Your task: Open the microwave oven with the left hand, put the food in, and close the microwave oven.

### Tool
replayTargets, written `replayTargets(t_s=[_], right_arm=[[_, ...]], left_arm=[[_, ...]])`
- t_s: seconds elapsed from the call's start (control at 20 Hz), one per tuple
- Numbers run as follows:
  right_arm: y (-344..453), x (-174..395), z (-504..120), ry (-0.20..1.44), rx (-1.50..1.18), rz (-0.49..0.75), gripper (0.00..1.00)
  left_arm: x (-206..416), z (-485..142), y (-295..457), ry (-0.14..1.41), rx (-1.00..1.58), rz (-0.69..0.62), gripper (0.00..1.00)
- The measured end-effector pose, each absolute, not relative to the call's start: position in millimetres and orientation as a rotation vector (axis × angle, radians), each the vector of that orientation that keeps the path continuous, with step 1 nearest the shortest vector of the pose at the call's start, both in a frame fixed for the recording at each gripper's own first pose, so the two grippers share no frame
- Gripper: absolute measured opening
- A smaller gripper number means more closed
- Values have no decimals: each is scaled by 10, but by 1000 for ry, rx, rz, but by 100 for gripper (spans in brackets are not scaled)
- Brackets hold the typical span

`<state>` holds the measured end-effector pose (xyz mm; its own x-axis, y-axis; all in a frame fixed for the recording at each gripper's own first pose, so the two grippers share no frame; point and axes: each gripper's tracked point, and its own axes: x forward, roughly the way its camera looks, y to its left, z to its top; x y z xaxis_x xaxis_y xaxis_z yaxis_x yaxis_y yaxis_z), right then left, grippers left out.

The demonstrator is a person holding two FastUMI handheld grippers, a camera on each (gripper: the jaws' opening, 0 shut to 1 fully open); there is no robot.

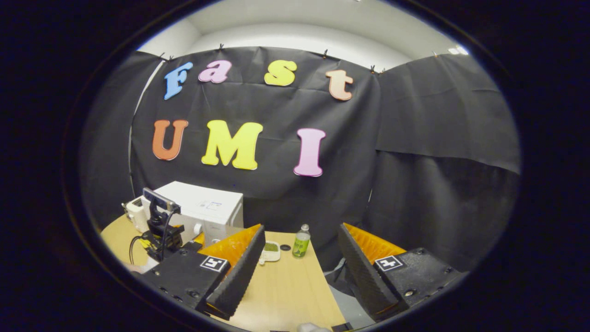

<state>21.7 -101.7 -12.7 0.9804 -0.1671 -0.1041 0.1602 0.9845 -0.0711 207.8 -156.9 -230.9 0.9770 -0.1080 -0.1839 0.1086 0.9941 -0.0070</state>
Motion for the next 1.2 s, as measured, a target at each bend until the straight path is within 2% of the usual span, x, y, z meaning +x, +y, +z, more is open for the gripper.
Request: replayTargets(t_s=[0.05,0.1,0.2,0.25,0.3,0.35,0.4,0.5,0.65,0.7,0.75,0.9,0.95,1.15,1.2], right_arm=[[-1037,236,-159,117,-65,-169,92],[-1052,254,-173,125,-67,-170,92],[-1070,282,-214,142,-72,-167,92],[-1078,303,-230,148,-74,-166,100],[-1074,314,-227,150,-73,-163,100],[-1060,337,-234,153,-75,-158,100],[-1044,362,-238,155,-79,-152,96],[-978,408,-244,159,-77,-130,100],[-865,487,-236,154,-63,-91,97],[-813,521,-225,151,-59,-78,100],[-759,562,-225,147,-53,-59,100],[-539,702,-195,127,-39,12,100],[-448,769,-190,120,-50,42,96],[-5,983,-84,80,-89,186,97],[114,1008,-40,67,-90,219,100]], left_arm=[[2146,-2403,-1566,191,5,-98,76],[2205,-2484,-1573,200,-1,-102,82],[2317,-2623,-1577,220,-24,-104,62],[2328,-2659,-1573,222,-42,-109,58],[2319,-2630,-1583,213,-56,-117,51],[2300,-2633,-1677,222,-71,-159,48],[2259,-2613,-1654,217,-64,-154,29],[2282,-2622,-1657,224,-60,-156,23],[2269,-2626,-1655,245,-100,-177,13],[2272,-2632,-1650,254,-115,-182,2],[2262,-2638,-1656,270,-137,-187,10],[2045,-2646,-1623,291,-116,-193,5],[1917,-2610,-1591,267,-89,-206,5],[1389,-2637,-1371,290,-57,-222,5],[1275,-2627,-1303,290,-46,-211,5]])
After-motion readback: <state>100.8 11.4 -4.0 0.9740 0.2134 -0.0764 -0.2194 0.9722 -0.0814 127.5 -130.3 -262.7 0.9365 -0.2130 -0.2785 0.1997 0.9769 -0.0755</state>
